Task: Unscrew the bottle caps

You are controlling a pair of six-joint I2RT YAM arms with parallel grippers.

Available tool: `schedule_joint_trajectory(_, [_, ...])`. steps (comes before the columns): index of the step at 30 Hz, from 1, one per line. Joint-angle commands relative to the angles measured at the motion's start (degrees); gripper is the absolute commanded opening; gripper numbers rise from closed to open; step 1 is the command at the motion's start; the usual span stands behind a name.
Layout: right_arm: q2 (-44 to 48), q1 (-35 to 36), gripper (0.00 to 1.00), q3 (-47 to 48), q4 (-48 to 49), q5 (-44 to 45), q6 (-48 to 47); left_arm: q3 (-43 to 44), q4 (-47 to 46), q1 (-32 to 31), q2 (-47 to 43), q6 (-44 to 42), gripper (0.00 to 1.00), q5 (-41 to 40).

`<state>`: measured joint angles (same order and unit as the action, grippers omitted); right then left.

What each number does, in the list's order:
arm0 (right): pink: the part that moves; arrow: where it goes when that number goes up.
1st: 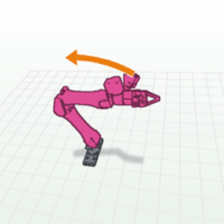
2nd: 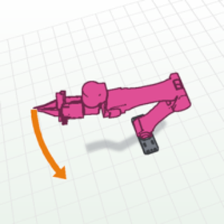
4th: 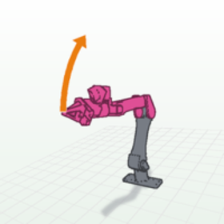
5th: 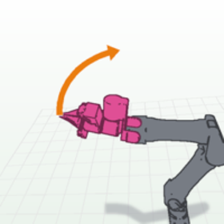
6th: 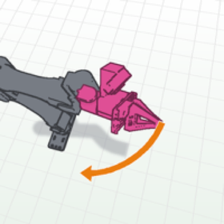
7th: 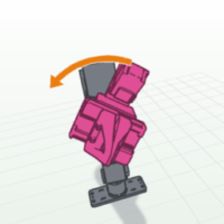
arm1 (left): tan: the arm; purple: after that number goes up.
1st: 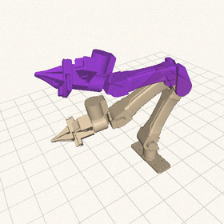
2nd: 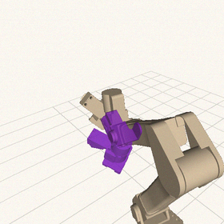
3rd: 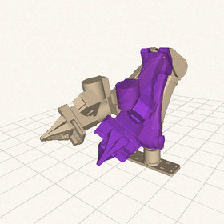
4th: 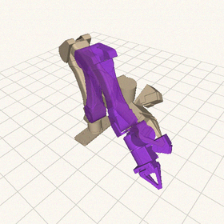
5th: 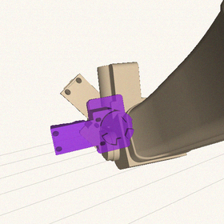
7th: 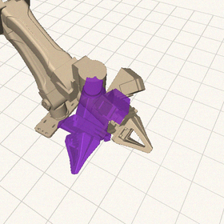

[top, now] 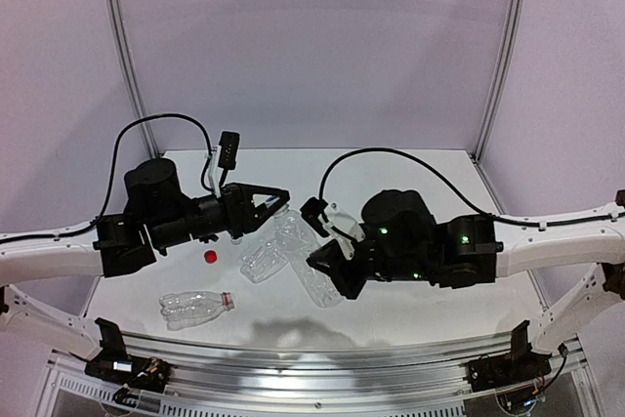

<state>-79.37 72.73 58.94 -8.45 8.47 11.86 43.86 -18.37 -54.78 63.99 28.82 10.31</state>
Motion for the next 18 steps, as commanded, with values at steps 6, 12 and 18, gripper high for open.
schedule_joint_trajectory(6, [-9.4,2.1,0.00,6.9,-8.6,17.7,2.8,3.2,6.7,-5.1,5.9,7.5,0.12,-20.0])
schedule_joint_trajectory(12, [-6.1,2.1,0.00,4.4,-6.1,12.6,1.6,1.1,3.2,-5.2,2.5,4.3,0.29,-16.1])
schedule_joint_trajectory(18, [-1.1,2.1,0.00,0.5,-1.1,2.2,-0.3,0.5,5.7,-4.9,-4.3,-3.9,0.90,-7.5])
